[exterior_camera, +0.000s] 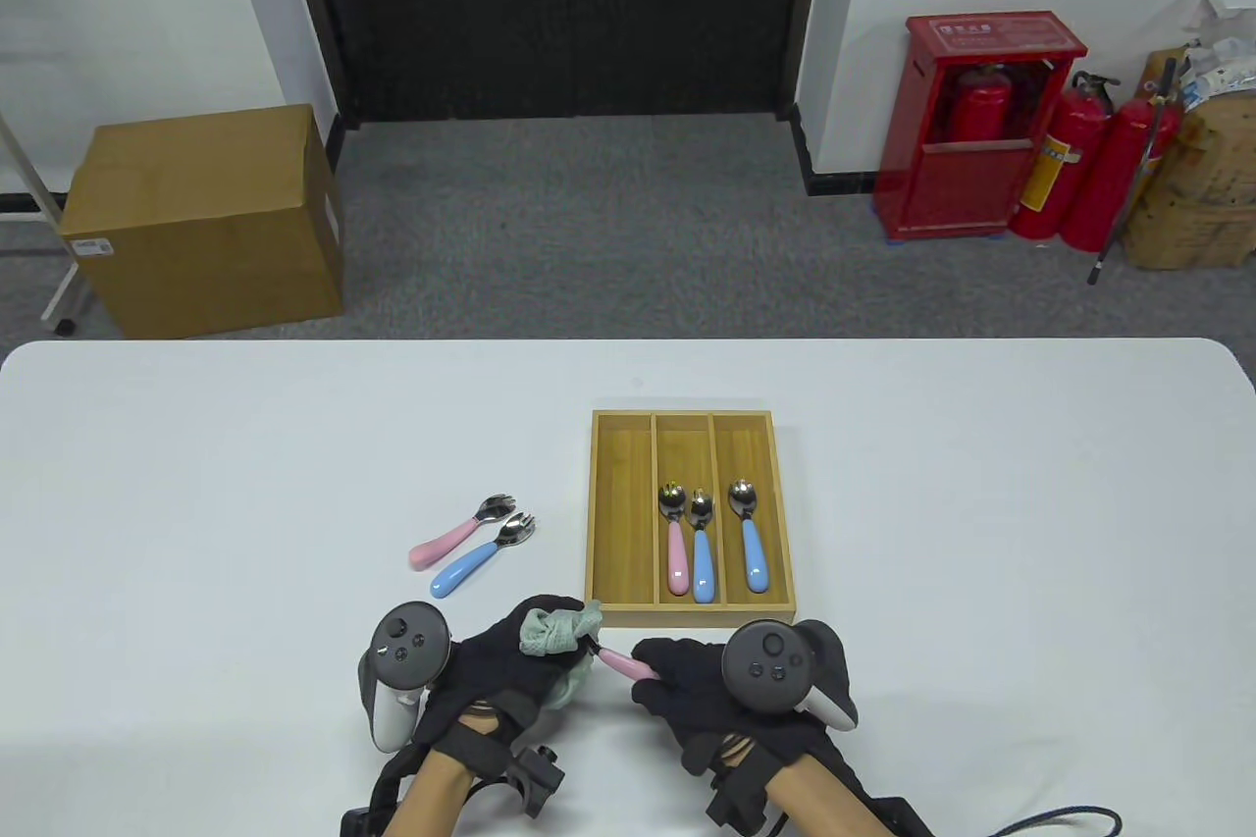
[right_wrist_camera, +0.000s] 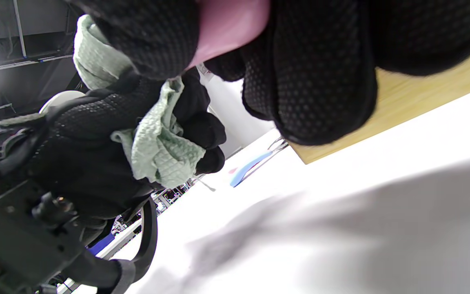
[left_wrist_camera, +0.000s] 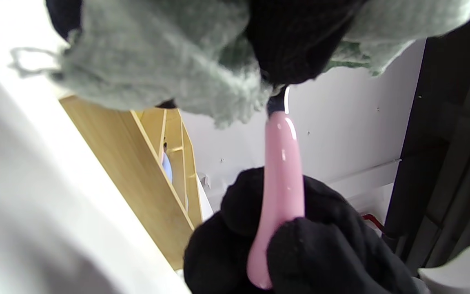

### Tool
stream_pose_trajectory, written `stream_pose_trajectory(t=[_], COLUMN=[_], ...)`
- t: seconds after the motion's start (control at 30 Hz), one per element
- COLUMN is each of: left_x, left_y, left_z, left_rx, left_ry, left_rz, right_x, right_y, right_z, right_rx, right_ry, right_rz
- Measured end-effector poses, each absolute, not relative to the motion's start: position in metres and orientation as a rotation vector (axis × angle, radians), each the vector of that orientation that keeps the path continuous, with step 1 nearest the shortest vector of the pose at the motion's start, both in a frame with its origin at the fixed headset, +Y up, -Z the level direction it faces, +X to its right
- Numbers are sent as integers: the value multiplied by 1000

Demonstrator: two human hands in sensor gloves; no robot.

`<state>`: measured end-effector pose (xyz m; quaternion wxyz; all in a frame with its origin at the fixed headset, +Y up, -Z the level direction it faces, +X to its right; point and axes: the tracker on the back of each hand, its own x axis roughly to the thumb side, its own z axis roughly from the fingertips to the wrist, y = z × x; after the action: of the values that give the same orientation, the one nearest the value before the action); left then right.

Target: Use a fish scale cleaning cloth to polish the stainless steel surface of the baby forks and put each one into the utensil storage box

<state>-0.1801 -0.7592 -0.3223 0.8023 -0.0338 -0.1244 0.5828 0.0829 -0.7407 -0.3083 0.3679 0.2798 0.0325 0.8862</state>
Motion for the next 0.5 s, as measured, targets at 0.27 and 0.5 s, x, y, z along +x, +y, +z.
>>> stream_pose_trajectory(t=[0.27,0.5], left_x=[-183,-191], left_y=[-759,-759], left_z=[-323,-324], left_rx=[-22,20], left_ry=[-198,-127], left_rz=[1180,1124], right_x=[81,82], right_y=[-742,-745], right_z=[-310,-313], right_rx=[723,713], right_ry=[93,107], right_rz=[2294,2299])
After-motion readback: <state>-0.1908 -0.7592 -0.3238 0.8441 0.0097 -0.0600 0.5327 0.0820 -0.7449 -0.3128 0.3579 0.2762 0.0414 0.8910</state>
